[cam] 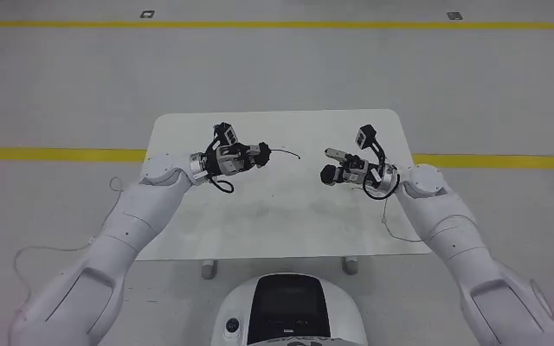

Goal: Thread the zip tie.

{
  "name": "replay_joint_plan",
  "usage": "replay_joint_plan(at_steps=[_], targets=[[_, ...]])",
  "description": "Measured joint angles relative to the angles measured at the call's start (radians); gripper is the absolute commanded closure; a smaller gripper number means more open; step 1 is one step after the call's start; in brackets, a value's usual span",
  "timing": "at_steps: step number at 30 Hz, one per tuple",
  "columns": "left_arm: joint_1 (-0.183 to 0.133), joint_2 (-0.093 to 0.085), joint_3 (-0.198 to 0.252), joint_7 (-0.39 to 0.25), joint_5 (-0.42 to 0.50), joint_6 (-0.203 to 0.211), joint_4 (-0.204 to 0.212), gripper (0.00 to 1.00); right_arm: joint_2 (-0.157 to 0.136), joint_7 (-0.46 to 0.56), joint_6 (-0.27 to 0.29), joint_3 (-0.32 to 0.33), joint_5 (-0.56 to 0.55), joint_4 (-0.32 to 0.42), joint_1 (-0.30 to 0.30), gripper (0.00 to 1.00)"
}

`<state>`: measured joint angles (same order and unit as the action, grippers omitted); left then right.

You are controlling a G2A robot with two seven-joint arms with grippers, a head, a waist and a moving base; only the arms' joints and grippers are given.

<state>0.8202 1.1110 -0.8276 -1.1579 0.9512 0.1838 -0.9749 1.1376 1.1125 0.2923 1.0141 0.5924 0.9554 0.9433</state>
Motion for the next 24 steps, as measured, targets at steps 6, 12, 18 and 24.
replay_joint_plan(at_steps=[6,12,18,24], targets=[[0.020,0.003,-0.004,0.043,0.033,-0.042,-0.009,1.00,0.001,-0.020,0.018,0.025,0.057,0.008,0.017,0.00],[0.036,0.018,-0.006,0.037,0.144,-0.148,0.007,1.00,0.016,0.052,0.048,0.065,0.140,0.002,0.021,0.00],[0.031,0.040,0.009,0.014,0.220,-0.208,0.024,1.00,0.050,0.073,0.048,0.093,0.124,-0.004,0.013,0.00],[0.023,0.060,0.024,0.012,0.243,-0.198,0.037,1.00,0.082,0.061,0.048,0.132,0.108,-0.014,0.006,0.00]])
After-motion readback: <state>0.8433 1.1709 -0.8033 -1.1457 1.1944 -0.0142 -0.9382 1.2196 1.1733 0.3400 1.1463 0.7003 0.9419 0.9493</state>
